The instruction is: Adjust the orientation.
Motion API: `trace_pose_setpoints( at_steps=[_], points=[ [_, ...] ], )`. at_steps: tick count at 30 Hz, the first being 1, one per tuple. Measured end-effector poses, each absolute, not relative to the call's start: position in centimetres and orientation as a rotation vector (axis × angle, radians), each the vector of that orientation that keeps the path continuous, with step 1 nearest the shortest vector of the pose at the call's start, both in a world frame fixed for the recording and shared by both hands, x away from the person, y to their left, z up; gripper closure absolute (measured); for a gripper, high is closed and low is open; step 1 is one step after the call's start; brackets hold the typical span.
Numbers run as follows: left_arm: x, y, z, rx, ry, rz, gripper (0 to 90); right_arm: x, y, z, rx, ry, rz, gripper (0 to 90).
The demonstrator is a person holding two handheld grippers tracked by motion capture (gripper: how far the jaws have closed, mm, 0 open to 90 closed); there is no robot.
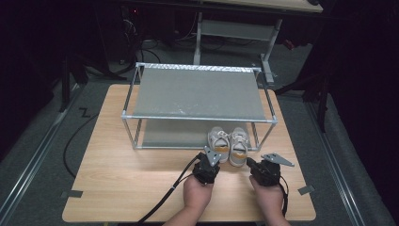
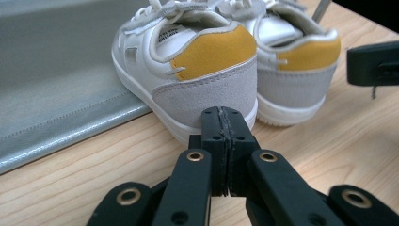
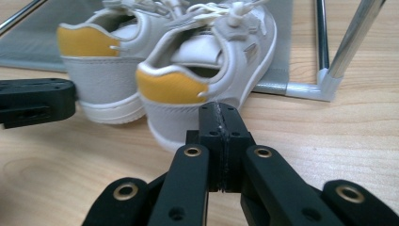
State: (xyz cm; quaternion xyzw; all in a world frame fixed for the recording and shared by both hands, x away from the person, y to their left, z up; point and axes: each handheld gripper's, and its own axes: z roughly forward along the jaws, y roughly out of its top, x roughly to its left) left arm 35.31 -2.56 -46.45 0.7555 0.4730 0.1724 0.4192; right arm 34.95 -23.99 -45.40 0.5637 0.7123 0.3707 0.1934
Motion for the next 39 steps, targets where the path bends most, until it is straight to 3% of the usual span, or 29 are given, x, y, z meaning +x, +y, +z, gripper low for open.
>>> trace_pose_setpoints(
  at_steps=[31, 36, 39],
  points=[
    [37.7, -2.1, -46.6, 1.962, 1.193, 0.476, 89.4, 41.8, -23.2, -47.5, 1.645, 1.975, 0.933, 89.9],
    [37.2, -1.4, -46.5, 1.950, 1.183, 0.487, 89.3, 39.6, -23.5, -46.1, 1.540, 1.976, 0.930, 89.8],
    [37.0, -1.3, -46.4, 1.937, 1.181, 0.484, 89.3, 36.3, -23.7, -44.9, 1.476, 2.018, 0.975, 89.7]
  ],
)
